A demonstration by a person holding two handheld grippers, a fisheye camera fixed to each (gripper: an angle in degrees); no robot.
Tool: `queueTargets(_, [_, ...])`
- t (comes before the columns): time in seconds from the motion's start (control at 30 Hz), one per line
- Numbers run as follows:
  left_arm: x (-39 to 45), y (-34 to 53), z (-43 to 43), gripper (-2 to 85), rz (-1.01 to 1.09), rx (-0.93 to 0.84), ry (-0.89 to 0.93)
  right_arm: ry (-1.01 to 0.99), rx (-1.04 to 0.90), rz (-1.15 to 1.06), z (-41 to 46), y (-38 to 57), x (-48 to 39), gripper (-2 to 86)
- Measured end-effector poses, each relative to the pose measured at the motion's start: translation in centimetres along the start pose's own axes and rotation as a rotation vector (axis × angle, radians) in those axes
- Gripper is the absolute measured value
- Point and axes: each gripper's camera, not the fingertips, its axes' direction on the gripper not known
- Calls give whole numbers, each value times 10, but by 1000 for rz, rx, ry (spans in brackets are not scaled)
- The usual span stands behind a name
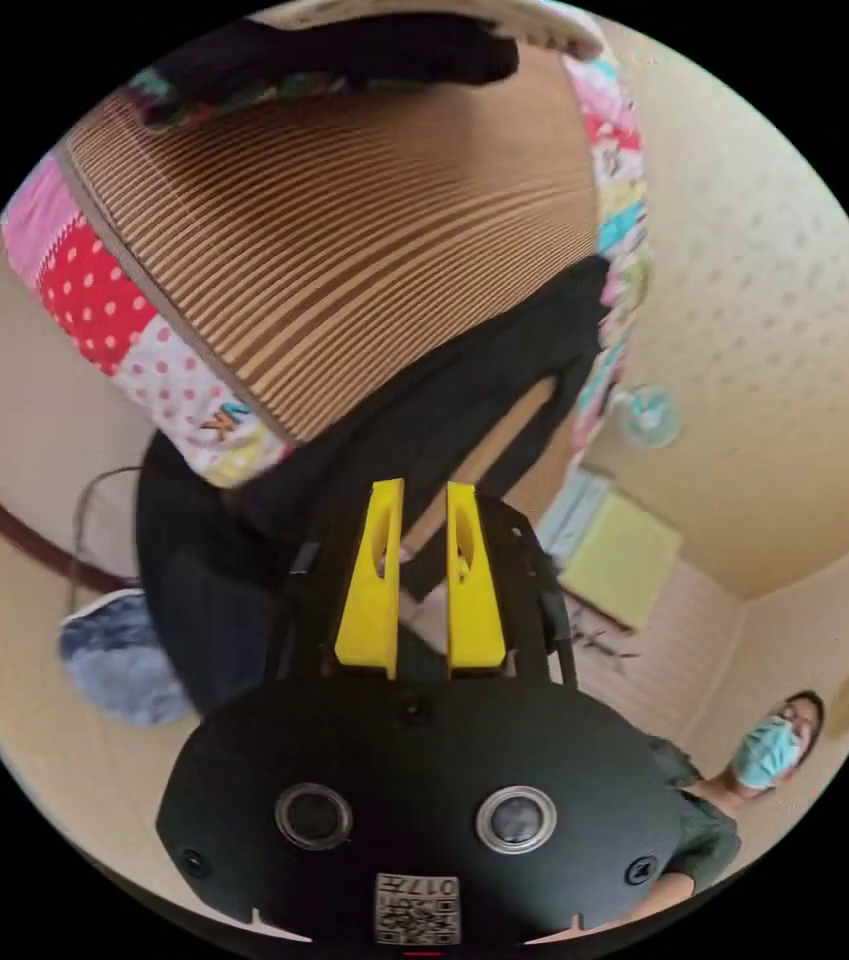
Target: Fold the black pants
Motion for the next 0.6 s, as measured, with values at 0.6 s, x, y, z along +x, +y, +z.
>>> queueTargets(0.6, [82, 76, 45, 64, 294, -147, 419, -12, 256, 366, -118, 288, 194, 100])
